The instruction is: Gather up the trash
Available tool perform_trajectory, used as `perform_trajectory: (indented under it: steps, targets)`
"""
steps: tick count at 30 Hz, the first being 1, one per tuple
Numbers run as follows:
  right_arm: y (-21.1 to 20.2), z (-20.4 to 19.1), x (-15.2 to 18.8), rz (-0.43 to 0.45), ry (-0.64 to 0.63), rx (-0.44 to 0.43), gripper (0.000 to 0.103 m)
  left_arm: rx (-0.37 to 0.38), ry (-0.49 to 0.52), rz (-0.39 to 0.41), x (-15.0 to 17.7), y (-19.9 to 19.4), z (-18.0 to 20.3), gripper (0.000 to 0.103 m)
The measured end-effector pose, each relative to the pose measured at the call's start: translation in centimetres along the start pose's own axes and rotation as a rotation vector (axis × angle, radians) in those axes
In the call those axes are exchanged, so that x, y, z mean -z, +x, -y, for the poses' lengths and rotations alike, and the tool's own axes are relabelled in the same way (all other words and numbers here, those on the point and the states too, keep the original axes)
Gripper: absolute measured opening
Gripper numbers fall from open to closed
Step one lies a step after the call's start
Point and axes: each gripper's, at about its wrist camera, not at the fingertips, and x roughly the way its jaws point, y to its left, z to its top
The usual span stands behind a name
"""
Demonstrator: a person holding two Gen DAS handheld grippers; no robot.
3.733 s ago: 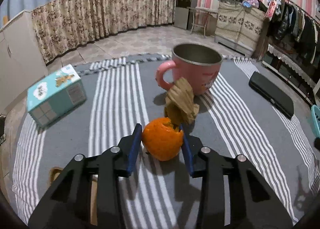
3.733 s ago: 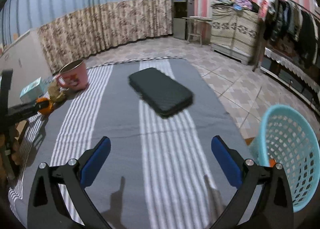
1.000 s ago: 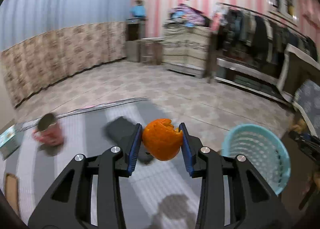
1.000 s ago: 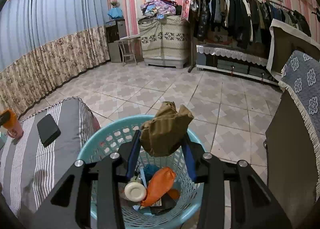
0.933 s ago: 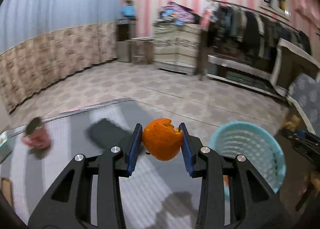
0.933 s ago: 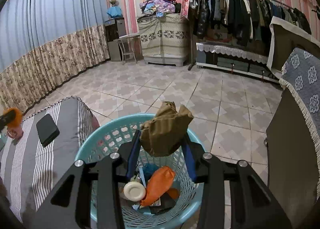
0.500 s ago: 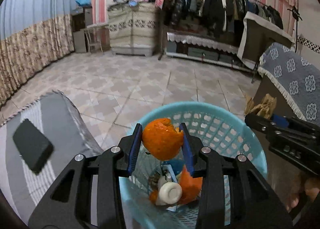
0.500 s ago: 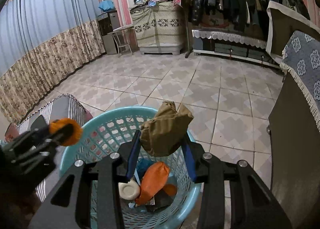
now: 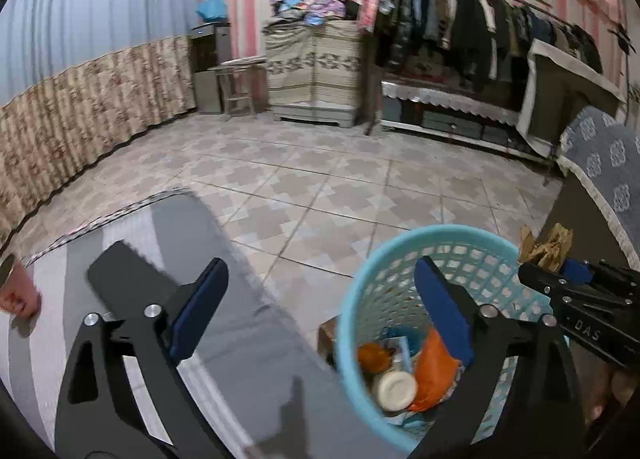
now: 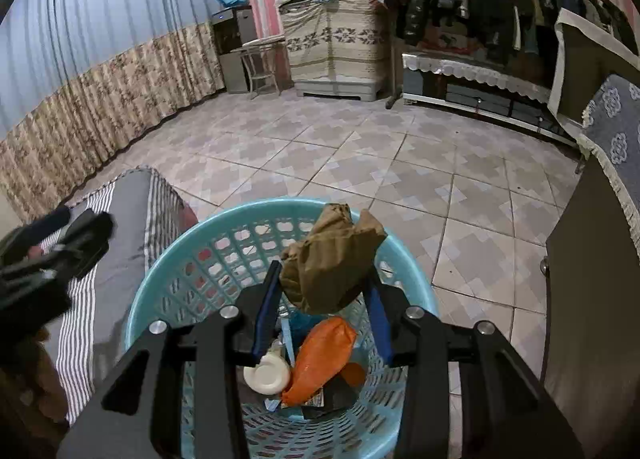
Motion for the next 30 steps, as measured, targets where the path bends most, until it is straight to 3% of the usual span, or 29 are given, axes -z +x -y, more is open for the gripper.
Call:
perform_trajectory:
  steps: [4, 10, 11, 13, 14, 22, 26, 30]
  targets:
    - [0.4, -0.9, -0.1, -0.008, -0.019, -0.009, 0.041, -0.064, -0.051, 0.02, 0.5, -2.2, -2.9, 0.097]
    - [0.8, -2.3, 0.3, -0.012, -0.047, -0.013, 0.042, -0.143, -0.041, 0.034, 1.7, -5.0, -5.0, 0.097]
    - [0.9, -2.5, 0.3, -0.01, -0.055, -0.005, 0.044, -0.143, -0.045, 0.03, 1.9, -5.4, -5.2, 0.097]
    - [1.0, -2.6, 0.4, -0.003, -0.054, 0.017, 0.066, -0.152, -0.057, 0.025, 2.2, -6.2, -5.7, 0.097]
    - [1.1, -2.5, 0.5, 0.005, -0.041, 0.021, 0.083, -0.16, -0.059, 0.025, 2.3, -6.5, -6.0, 0.097]
    - [2.0, -2.6, 1.2, -0.022, -0.026, 0.05, 0.09, -0.217, -0.106, 0.056, 4.1, -11.0, -7.8, 0.098]
    - [0.0, -3.6, 1.4, 0.039, -0.032, 0.059, 0.097, -0.238, -0.128, 0.078, 5.2, -13.8, -9.1, 0.098]
    - [-2.9, -5.7, 2.0, 0.12, -0.071, 0.011, 0.098, -0.262, -0.143, 0.079, 6.7, -15.7, -10.0, 0.098]
